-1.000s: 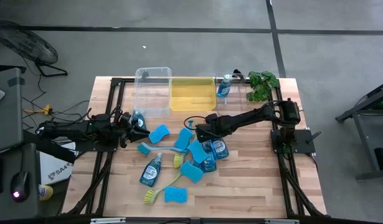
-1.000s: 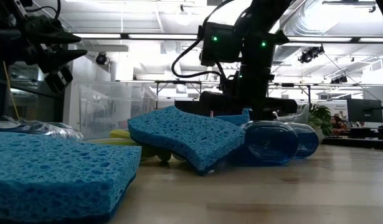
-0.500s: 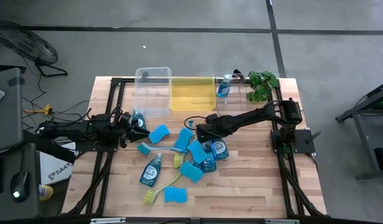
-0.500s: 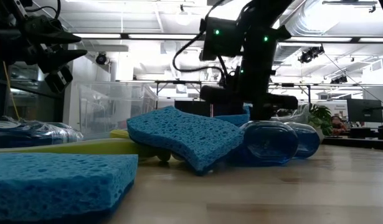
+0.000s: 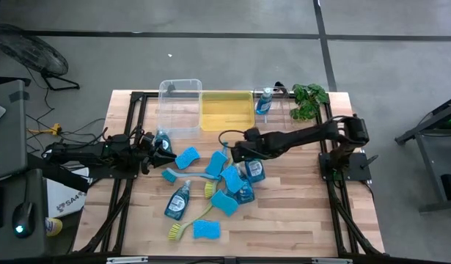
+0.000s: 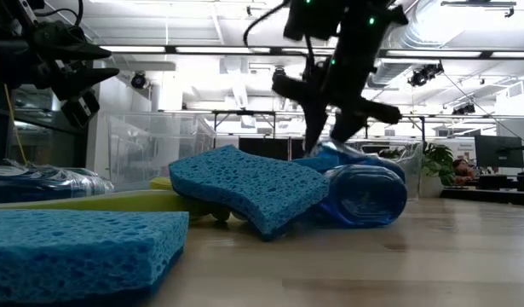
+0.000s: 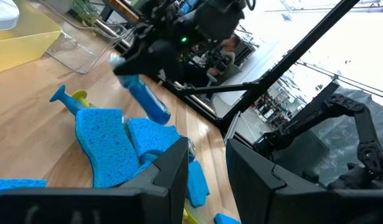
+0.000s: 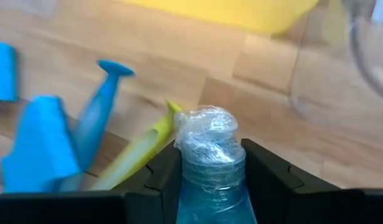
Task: Pick & Place Kitchen Sink Supplies
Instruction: Put the blue dishwasher liquid into the transparent bin
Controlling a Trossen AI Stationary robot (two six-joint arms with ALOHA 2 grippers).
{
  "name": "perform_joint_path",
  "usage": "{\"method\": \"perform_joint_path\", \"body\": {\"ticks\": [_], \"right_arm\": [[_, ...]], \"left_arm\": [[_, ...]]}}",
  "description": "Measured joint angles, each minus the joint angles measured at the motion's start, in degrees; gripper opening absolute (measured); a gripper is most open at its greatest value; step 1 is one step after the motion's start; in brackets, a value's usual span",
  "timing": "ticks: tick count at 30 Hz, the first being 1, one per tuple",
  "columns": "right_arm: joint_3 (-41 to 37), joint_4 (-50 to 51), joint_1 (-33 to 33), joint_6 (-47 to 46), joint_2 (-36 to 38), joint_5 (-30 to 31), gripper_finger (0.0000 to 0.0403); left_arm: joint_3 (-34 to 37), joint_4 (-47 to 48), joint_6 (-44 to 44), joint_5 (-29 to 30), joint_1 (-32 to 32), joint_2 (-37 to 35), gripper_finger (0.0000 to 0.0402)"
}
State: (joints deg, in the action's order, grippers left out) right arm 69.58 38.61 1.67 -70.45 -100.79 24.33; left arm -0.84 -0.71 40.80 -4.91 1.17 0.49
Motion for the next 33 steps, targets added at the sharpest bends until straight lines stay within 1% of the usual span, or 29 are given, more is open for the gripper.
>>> {"method": "perform_joint_path", "body": {"ticks": [9, 13, 22, 29, 33], "right_arm": [[0.0, -3.0, 2.2, 2.3, 4.8, 7.8, 0.0134], [0.1, -4.9, 3.0, 3.8, 6.0, 12.6, 0.0134], [0.1, -6.3, 3.8, 7.6, 8.7, 20.4, 0.0134], [0.1, -3.4, 3.8, 9.5, 11.9, 27.7, 0.0134], [0.0, 0.1, 3.7, 9.5, 14.2, 31.9, 0.0134]], "left_arm": [[0.0, 0.0, 0.0, 0.0, 0.0, 0.0, 0.0105], [0.0, 0.0, 0.0, 0.0, 0.0, 0.0, 0.0105], [0.0, 0.0, 0.0, 0.0, 0.0, 0.0, 0.0105], [0.0, 0.0, 0.0, 0.0, 0.0, 0.0, 0.0105], [0.0, 0.0, 0.0, 0.0, 0.0, 0.0, 0.0105]]}}
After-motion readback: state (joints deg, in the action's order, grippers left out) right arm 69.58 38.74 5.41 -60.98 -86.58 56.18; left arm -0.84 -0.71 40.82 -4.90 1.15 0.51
